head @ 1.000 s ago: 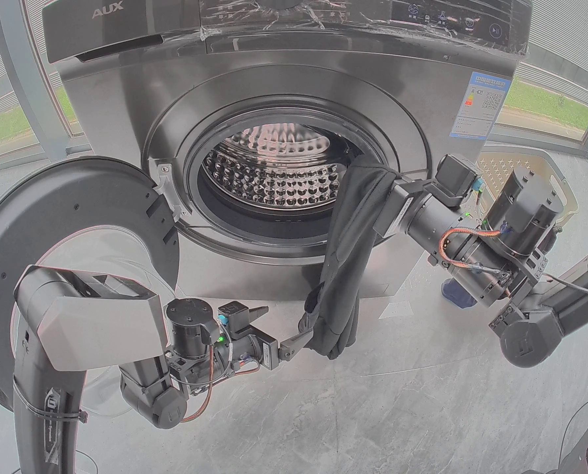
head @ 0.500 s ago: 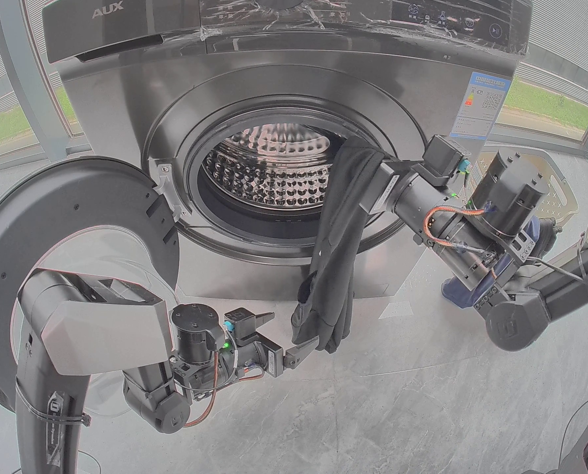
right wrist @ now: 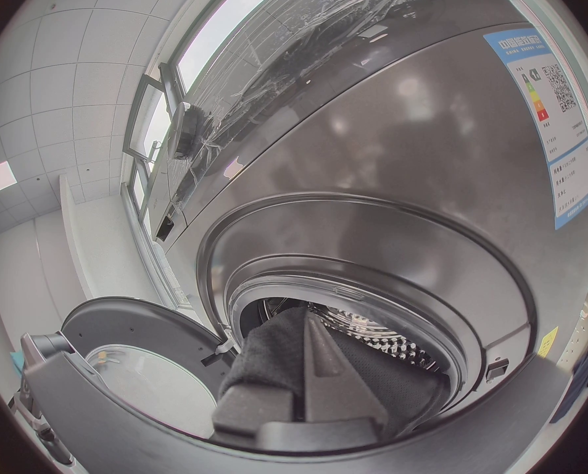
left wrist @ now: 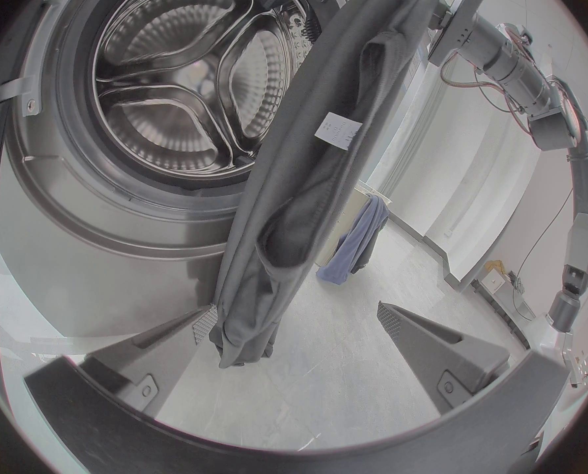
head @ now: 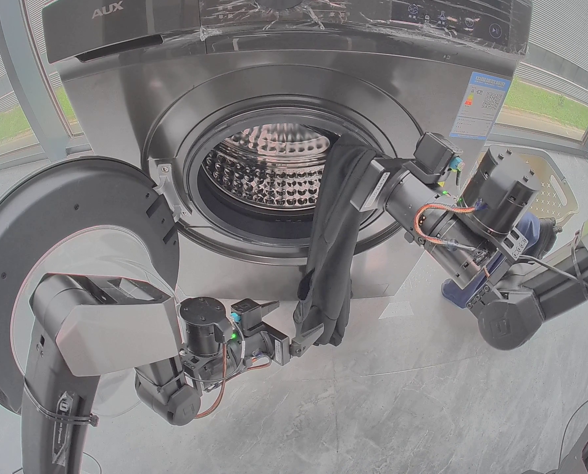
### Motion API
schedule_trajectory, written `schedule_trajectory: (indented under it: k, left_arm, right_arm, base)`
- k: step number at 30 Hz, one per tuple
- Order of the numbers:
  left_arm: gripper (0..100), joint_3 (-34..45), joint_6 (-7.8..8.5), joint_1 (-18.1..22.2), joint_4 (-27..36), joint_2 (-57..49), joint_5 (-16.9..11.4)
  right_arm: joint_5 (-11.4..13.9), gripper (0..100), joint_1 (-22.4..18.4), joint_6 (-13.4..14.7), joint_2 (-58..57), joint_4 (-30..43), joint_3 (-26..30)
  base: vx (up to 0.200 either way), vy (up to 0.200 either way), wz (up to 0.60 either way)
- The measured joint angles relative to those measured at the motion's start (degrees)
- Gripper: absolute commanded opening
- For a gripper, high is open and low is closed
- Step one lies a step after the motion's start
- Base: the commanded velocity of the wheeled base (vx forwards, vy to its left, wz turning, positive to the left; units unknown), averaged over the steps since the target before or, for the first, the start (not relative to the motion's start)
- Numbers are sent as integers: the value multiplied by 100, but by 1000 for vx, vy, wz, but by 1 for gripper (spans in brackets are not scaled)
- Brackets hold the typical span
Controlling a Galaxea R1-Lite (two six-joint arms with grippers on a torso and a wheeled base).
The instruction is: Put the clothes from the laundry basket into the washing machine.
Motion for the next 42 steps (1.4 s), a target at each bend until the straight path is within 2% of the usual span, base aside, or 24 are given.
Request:
schedule_trajectory:
  k: [6,7,14,24,33,42]
  left_arm:
    - [100,-474,0,-2,5,305,38]
    - [0,-574,0,2,5,368,55]
    - [0,-1059,123,66,13,708,140]
    - [0,-1102,143,179,10,746,172]
    - [0,-516,145,145,5,140,213]
    - [0,375,138,79,10,-869,277]
  right_arm:
    - [-34,0,83,2,0,2,6]
    - [-37,0,91,2,0,0,6]
    - [-41,0,105,2,-1,-4,16]
    - [-41,0,85,2,-28,-93,215]
    - [-50,0,117,2,-76,-121,449]
    - [-44,0,150,2,-360,-277,1209]
  base:
    - [0,0,0]
    - [0,0,0]
    - [0,0,0]
    - [0,0,0]
    - [0,0,0]
    - [0,0,0]
